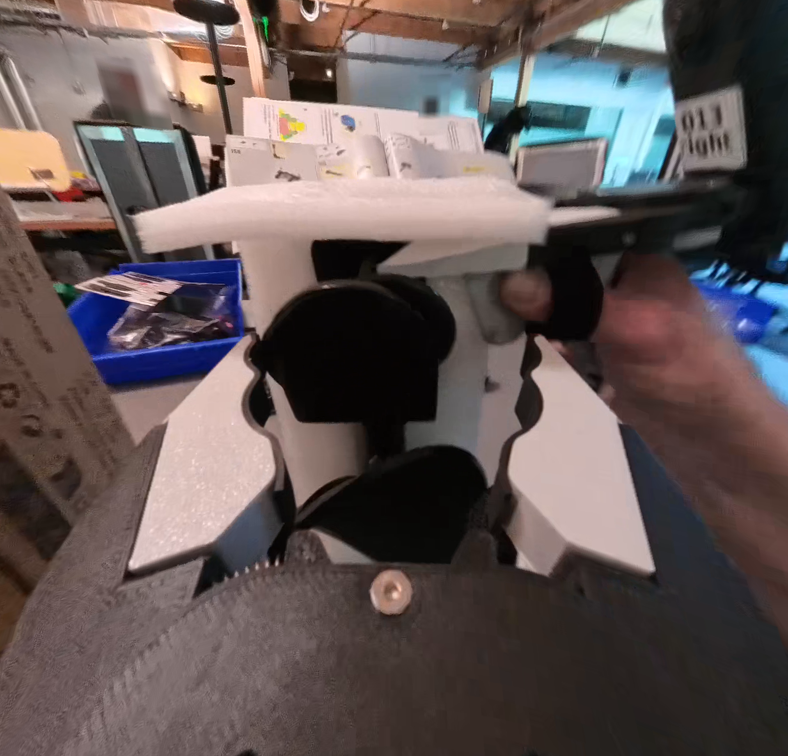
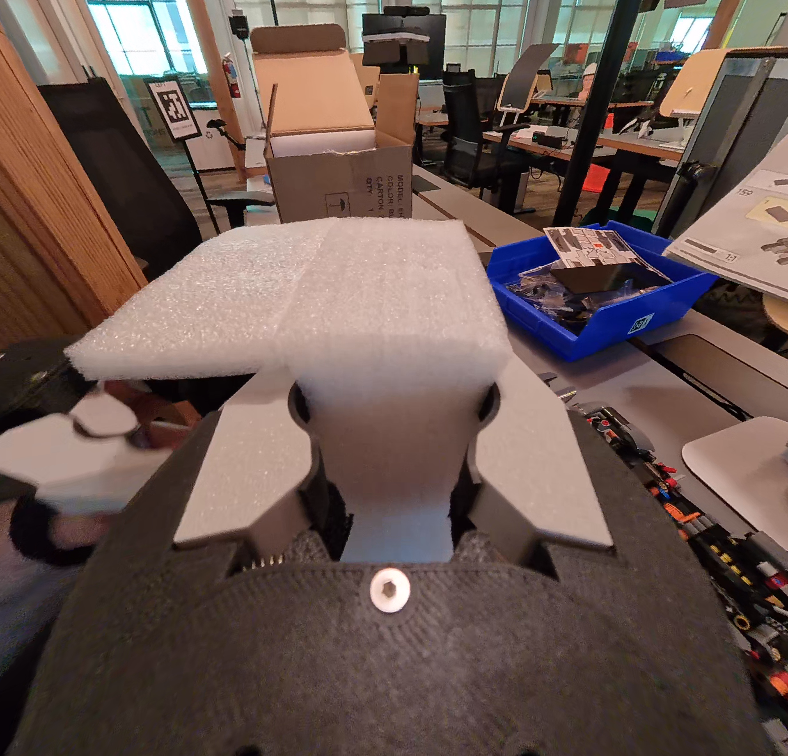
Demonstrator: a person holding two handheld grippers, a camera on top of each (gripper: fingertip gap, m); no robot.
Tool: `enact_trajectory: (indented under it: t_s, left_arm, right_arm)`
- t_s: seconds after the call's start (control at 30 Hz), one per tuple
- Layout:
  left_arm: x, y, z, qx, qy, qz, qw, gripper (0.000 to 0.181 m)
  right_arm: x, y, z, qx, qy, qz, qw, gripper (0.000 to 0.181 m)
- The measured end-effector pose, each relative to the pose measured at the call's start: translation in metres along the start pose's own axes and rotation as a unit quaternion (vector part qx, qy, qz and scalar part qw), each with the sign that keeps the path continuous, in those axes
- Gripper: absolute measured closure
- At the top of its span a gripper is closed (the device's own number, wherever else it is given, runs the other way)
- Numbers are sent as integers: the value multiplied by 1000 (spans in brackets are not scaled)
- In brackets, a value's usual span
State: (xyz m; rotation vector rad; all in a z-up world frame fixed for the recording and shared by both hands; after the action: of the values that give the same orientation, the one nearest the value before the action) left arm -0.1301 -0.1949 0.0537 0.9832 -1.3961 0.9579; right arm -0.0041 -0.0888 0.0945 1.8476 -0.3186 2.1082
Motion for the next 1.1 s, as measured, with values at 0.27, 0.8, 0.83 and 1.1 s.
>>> enact_trajectory:
  t_s: [0.27,0.8,0.83,1.1]
  left_arm:
    - [1,22,-7,-43,-31,48,997,94]
    - [9,48,-6,-132,-5,56,990,106]
    - [9,48,-7,-136,-3,56,989,106]
    - [11,59,-13,-173,6,67,983,107]
  right_arm:
    - [1,3,-2,-4,1,10,1000,110]
    - [5,-30,-2,176,33,-2,984,119]
    - [5,-33,-2,184,33,-6,982,119]
    - [8,-46,-6,238,45,12,970,121]
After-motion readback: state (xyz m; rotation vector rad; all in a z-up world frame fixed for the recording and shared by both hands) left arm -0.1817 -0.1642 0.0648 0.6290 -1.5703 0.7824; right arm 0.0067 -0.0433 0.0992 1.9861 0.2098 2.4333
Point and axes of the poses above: each gripper's, where its closed fingertips meet, z back along the fingers, x out of its top, y = z × x across the jaws, the point moved 10 cm from there along z, back along the fingers, and after that the axes turned 1 degree about -z, right-handed, at the moved point
